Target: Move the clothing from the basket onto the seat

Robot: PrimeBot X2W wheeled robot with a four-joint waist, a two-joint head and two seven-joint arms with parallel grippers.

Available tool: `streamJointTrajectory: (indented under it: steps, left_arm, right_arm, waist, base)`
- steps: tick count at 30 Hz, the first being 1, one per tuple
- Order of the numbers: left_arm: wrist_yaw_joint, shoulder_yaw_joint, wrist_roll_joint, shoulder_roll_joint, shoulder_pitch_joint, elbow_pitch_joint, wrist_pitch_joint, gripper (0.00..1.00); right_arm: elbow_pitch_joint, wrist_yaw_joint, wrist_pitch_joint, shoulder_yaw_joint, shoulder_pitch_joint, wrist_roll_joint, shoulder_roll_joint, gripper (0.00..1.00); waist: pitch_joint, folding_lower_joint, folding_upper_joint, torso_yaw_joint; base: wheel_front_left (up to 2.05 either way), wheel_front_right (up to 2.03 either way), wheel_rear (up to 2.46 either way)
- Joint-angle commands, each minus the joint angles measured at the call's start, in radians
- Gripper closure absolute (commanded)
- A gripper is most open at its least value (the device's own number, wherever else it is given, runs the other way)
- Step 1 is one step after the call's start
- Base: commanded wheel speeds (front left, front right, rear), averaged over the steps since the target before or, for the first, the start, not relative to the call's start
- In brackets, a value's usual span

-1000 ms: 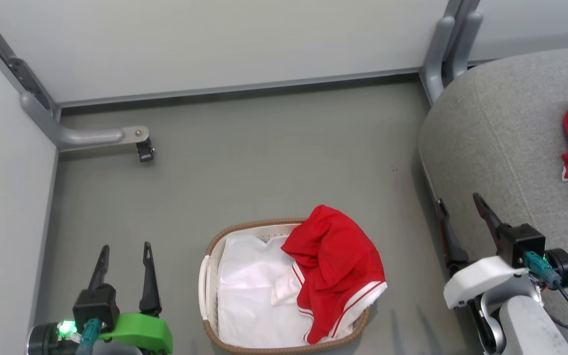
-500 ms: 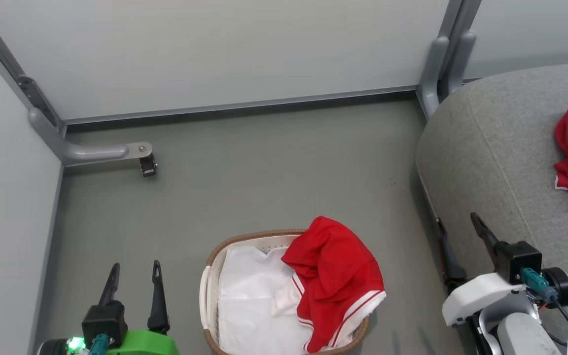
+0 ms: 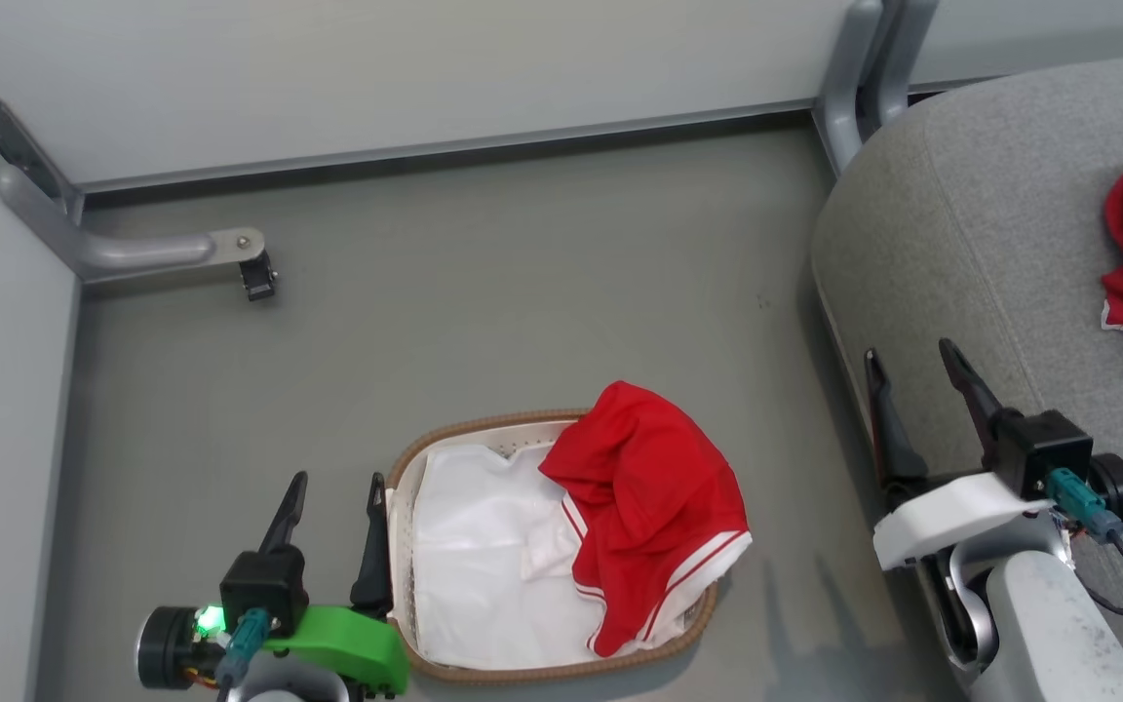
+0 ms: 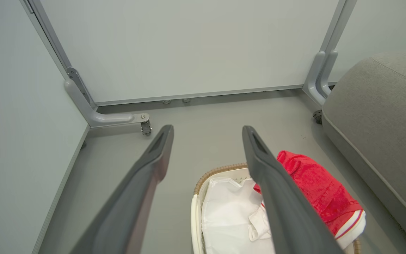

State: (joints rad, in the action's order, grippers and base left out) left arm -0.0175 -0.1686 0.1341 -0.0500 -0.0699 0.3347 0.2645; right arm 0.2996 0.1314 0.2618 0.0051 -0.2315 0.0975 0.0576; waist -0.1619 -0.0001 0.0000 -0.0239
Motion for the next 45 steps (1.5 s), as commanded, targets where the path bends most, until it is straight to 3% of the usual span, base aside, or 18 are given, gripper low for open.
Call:
streamJointTrajectory:
  steps: [1,25,36,45]
  left_arm:
    - [-0.006,-0.016,0.014,-0.002,-0.038,0.013,0.0,0.0]
    - [-0.079,-0.228,0.072,-0.004,-0.465,0.348,0.0,0.0]
    - [-0.11,-0.359,0.129,-0.004,-0.615,0.554,0.0,0.0]
    - [-0.114,-0.502,0.218,-0.004,-0.705,0.633,-0.001,0.0]
  right_arm:
    - [-0.012,-0.001,0.005,-0.004,-0.022,0.005,0.003,0.0]
    - [-0.205,-0.001,0.005,0.0,-0.261,0.013,-0.003,0.0]
    - [-0.258,-0.001,0.005,0.028,-0.323,0.006,-0.006,0.0]
    - [-0.289,-0.001,0.005,0.03,-0.354,0.003,-0.005,0.0]
  waist:
    - [-0.068,0.0001,0.0,-0.031]
    - [-0.505,0.0001,0.0,-0.15]
    - [-0.637,0.0001,0.0,-0.184]
    - [-0.708,0.0001,0.0,-0.197]
  base:
    - [0.0,0.0,0.0]
    - [0.0,0.0,0.0]
    - [0.0,0.0,0.0]
    - [0.0,0.0,0.0]
